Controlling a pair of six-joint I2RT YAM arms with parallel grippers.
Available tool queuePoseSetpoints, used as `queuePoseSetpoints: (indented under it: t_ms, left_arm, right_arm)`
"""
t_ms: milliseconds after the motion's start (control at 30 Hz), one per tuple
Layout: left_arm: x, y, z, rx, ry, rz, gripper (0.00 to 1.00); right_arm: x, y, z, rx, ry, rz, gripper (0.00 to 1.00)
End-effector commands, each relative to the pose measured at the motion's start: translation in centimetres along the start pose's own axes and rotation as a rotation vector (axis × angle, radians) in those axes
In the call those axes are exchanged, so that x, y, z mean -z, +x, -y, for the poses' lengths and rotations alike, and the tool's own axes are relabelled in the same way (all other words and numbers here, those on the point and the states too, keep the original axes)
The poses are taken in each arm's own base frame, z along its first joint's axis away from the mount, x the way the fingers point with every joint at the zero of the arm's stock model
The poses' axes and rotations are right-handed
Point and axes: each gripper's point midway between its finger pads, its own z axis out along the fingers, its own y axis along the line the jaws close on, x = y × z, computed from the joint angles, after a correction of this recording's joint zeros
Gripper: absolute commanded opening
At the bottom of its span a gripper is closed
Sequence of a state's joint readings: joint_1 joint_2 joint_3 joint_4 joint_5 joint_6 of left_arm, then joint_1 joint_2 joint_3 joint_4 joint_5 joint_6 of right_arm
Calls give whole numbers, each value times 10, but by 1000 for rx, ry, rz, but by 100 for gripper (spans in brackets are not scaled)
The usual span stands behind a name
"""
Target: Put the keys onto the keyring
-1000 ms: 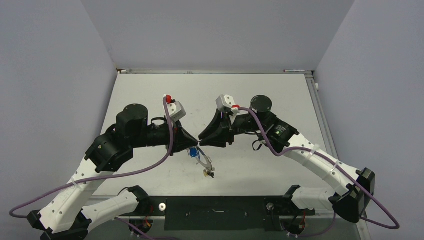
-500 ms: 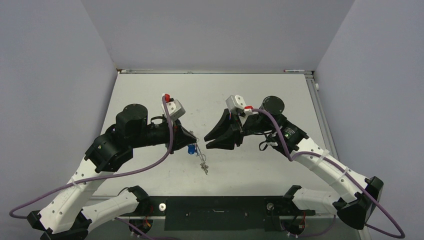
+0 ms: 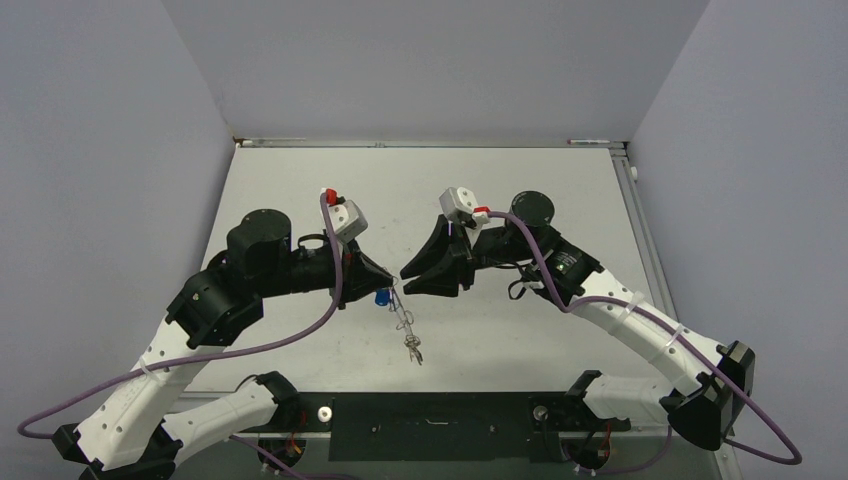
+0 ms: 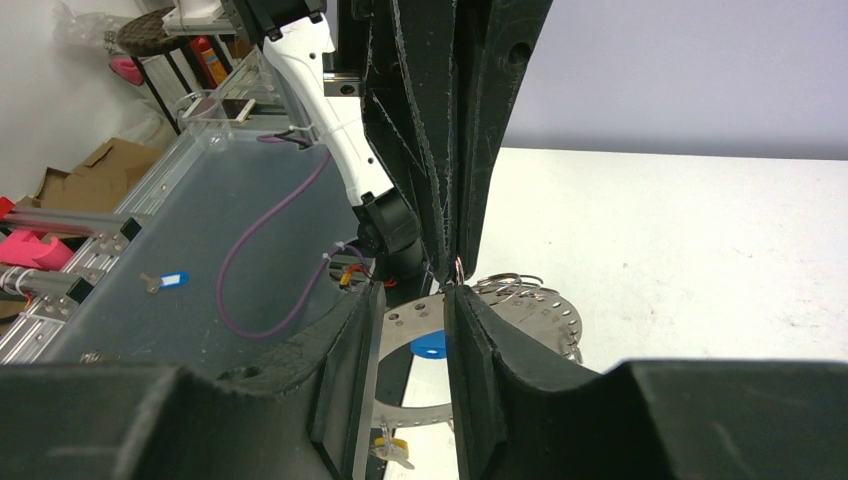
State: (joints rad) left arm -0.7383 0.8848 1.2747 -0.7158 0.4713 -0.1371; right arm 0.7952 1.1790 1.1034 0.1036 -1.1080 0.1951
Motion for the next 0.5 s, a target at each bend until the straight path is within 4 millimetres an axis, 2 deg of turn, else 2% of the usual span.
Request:
queuePoseSetpoints:
  t_ms: [0, 233, 367, 467]
  left_arm:
    - [8, -36, 15, -65, 53, 121, 0]
    - [8, -34, 18, -65, 71, 118, 0]
    - [8, -34, 19, -66, 78, 118, 0]
    - [8, -34, 21, -68, 86, 118, 0]
  right_arm:
    - [-7, -8, 4, 60, 6, 24, 31]
    - [-16, -3, 9, 57, 6, 10, 30]
    - [-19, -1, 11, 60, 4, 3, 26]
    - [-19, -2, 12, 65, 16, 1, 27]
